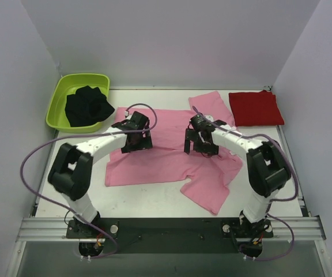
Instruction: Fold and stack the t-shirts
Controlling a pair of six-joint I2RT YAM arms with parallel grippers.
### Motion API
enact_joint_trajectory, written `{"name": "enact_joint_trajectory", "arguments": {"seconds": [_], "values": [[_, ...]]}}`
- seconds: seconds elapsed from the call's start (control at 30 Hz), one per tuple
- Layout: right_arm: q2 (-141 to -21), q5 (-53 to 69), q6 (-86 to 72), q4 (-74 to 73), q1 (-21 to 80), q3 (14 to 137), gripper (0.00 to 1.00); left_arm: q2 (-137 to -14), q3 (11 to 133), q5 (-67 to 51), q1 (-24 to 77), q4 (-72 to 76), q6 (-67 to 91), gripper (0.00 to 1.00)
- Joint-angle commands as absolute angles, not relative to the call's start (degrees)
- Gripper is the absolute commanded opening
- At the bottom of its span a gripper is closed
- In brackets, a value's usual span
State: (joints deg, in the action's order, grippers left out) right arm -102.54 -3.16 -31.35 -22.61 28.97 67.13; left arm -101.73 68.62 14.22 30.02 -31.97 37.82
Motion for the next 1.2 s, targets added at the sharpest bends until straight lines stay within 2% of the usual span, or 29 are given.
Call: {"name": "enact_joint_trajectory", "arguments": {"seconds": [0.0,0.2,0.4,0.6,0.87,1.17], "values": [[-89.3,-6.4,-31.4,-29.0,33.6,64.9,1.00,-85.0,64.6,14.2,30.0,-35.4,37.6,0.96],[-71.4,-8.4,-35.2,-31.0,39.5,53.4,1.00,-70.8,50.2,12.4,30.2,-37.1,48.4,0.96],[-60.6,-9.6,-37.8,-34.0,43.6,49.4,1.00,-56.7,37.5,16.7,30.1,-38.0,59.3,0.95],[-56.4,-9.6,-38.1,-35.5,46.3,48.6,1.00,-52.7,37.6,20.3,29.2,-43.8,62.7,0.94],[-53.4,-8.7,-37.4,-35.3,47.2,46.7,1.00,-50.2,33.6,18.6,25.5,-44.6,65.7,0.93],[-51.1,-7.7,-37.2,-34.5,47.3,44.8,1.00,-48.7,28.9,15.9,15.7,-41.7,63.9,0.90]]}}
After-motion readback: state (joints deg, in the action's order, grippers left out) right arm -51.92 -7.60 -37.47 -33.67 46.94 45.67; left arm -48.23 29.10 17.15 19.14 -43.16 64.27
